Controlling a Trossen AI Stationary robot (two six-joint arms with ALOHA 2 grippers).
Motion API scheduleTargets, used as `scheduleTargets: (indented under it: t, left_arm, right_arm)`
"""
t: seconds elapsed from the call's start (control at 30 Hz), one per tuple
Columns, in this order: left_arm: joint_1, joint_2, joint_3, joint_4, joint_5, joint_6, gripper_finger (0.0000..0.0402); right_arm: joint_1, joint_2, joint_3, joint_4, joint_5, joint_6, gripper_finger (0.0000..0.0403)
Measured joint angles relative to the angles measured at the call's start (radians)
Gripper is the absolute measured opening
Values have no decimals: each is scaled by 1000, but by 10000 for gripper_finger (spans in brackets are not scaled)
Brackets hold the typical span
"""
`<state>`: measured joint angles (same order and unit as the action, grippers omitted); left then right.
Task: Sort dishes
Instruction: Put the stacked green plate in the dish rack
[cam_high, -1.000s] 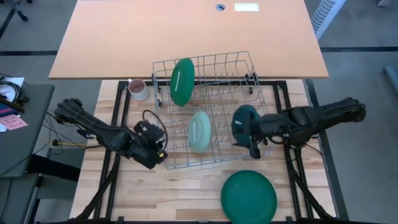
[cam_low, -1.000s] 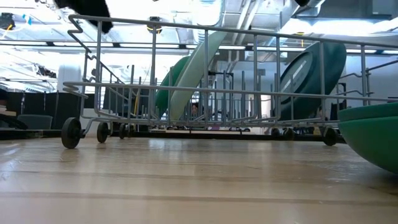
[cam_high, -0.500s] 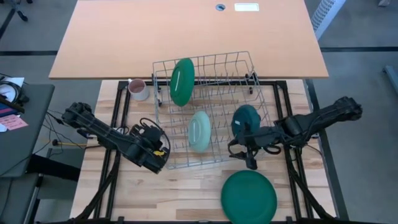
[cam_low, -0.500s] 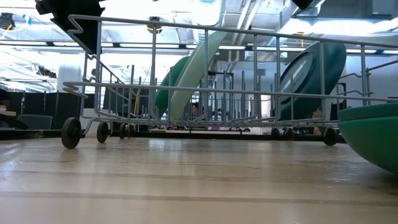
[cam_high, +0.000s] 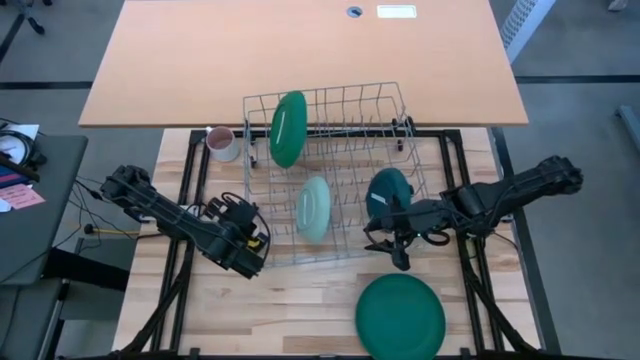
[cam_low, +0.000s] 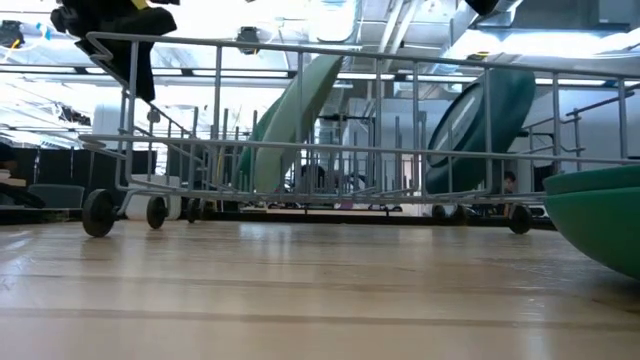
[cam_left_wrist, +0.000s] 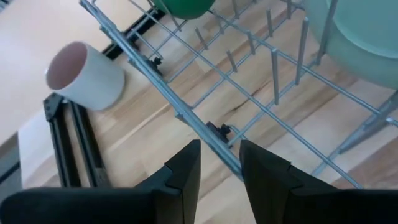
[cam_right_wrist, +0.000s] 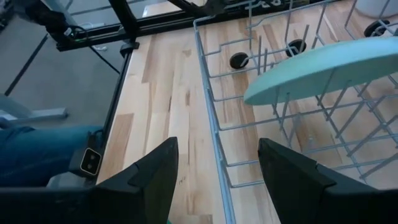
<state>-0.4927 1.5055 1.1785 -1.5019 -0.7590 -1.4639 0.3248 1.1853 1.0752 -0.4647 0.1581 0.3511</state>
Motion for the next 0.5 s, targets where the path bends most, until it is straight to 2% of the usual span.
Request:
scheduleTargets:
  t: [0.27, 0.5]
  left_arm:
    - [2, 2, -4, -84, -65, -6, 79]
    - [38, -7, -4, -74, -124, 89, 60]
  right_arm:
    - [-7, 0, 0, 1, 0, -7, 228]
    - [-20, 0, 0, 2, 0, -95, 228]
